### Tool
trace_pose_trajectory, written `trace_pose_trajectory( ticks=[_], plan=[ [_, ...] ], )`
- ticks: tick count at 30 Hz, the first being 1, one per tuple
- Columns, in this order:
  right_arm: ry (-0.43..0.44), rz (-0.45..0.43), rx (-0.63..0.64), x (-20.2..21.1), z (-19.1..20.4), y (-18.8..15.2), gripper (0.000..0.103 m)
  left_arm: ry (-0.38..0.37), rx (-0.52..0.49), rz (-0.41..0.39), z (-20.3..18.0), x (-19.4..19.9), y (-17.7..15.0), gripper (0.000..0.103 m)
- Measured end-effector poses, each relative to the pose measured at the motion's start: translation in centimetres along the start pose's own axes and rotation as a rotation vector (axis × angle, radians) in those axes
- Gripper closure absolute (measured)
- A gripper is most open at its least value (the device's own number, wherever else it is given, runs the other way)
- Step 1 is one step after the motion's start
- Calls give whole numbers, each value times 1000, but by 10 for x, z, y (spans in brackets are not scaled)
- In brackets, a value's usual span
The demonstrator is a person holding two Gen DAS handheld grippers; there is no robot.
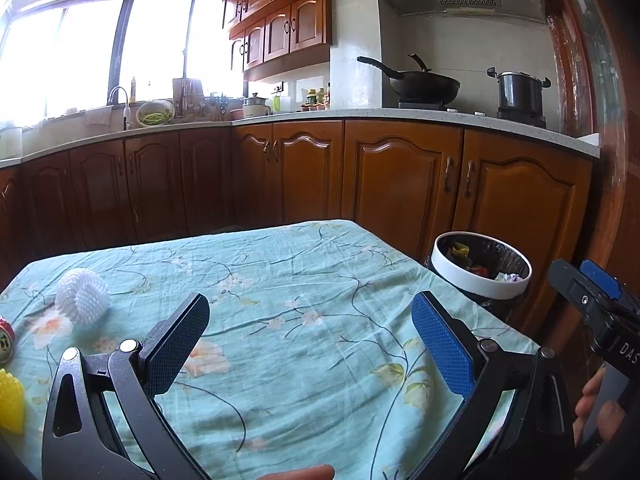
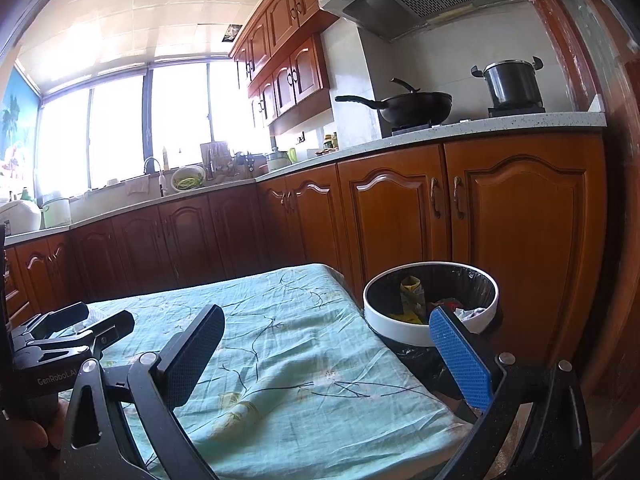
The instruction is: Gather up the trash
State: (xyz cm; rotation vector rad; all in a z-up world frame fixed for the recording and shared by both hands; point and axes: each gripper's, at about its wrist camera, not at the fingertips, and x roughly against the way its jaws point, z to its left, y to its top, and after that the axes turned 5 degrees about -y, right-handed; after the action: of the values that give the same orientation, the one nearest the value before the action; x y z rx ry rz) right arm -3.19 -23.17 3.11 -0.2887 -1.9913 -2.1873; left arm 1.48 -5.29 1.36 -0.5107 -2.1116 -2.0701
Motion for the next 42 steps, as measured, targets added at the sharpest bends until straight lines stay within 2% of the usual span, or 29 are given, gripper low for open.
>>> trace_pose_trajectory(
  ticks=[42],
  plan=[
    [17, 8, -10, -2, 6, -3, 0, 10, -15, -9, 0, 3, -1, 0]
  ],
)
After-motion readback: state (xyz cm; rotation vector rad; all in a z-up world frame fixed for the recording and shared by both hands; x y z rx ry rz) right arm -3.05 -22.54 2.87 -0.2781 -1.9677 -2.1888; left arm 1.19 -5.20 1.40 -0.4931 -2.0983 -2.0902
